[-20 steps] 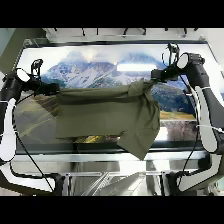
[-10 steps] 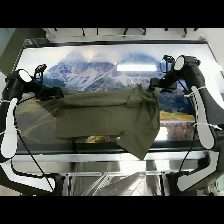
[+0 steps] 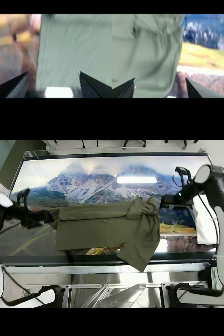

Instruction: Fold the shirts.

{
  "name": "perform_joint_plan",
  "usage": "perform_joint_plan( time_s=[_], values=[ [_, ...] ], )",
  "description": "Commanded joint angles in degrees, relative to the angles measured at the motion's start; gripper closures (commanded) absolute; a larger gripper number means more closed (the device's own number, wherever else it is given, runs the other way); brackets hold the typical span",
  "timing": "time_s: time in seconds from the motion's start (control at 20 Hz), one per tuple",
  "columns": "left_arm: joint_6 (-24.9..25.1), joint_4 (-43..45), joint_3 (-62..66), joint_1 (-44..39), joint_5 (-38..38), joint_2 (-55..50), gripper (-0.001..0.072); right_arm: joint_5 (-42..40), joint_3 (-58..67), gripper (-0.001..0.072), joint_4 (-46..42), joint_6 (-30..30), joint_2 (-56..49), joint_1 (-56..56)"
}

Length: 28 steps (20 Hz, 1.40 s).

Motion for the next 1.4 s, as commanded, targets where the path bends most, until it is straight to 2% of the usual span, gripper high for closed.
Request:
perform_joint_plan(
  time_s=[0.0,0.1,0.35,0.8,0.85,1.0,1.05,1.1,1.15,1.25,1.35],
  values=[
    [1.6,-7.4,-13.0,5.5,-1.8,5.1,0.0010,-3.7,-13.8,0.0006,4.0,-0.7,8.0,-1.2],
    [3.5,-11.1,-16.4,7.3,-4.1,4.3,0.0010,-5.1,-20.4,0.0006,7.1,-0.7,11.5,-1.2],
    [4.7,-9.4,-19.8,7.1,-2.6,0.9,0.0010,-8.1,-30.5,0.0006,9.4,-2.1,18.2,-2.1],
    [6.4,-10.9,-19.8,0.8,2.1,-7.1,0.0024,-6.9,-32.0,0.0006,10.1,-2.7,23.1,-7.6],
    [6.4,-11.6,-19.8,-0.1,3.4,-7.2,0.0109,-6.3,-32.0,0.0006,10.1,-3.1,23.1,-9.1],
    [6.4,-12.4,-19.8,-2.2,7.7,-7.1,0.0129,-3.8,-32.0,0.0006,10.1,-4.1,23.1,-13.0],
    [6.4,-12.4,-19.8,-2.3,8.7,-7.1,0.0225,-2.8,-32.0,0.0006,10.1,-4.6,23.2,-13.7],
    [6.4,-12.4,-19.8,-2.3,9.7,-7.1,0.0487,-2.3,-32.0,0.0006,10.1,-4.9,23.5,-14.1],
    [6.4,-12.5,-19.8,-2.3,10.6,-7.1,0.0629,-2.3,-32.0,0.0006,10.0,-5.0,24.0,-14.2],
    [6.4,-12.5,-19.8,-2.3,11.6,-7.1,0.0693,-2.4,-32.0,0.0006,10.1,-5.0,25.1,-14.1],
    [6.4,-12.4,-19.8,-2.3,11.3,-6.6,0.0693,-2.4,-32.0,0.0006,9.9,-5.0,25.7,-14.1]
  ],
)
